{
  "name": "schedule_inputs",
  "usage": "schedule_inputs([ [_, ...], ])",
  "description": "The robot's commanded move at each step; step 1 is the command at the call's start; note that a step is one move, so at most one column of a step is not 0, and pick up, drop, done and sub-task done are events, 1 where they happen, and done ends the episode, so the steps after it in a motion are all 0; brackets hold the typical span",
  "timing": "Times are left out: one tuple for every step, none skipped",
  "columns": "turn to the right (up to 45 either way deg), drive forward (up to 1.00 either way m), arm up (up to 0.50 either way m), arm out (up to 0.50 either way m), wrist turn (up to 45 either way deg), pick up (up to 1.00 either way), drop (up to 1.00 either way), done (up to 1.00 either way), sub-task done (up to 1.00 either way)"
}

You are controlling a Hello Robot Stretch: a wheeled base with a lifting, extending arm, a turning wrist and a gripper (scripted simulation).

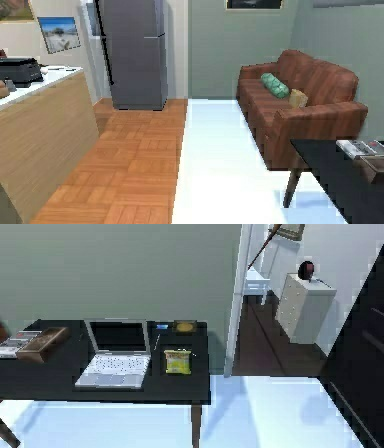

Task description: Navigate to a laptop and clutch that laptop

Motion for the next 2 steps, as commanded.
schedule_inputs([
  [-21.0, 0.00, 0.00, 0.00, 0.0, 0.00, 0.00, 0.00, 0.00],
  [0.0, 0.00, 0.50, 0.00, 0.0, 0.00, 0.00, 0.00, 0.00],
])
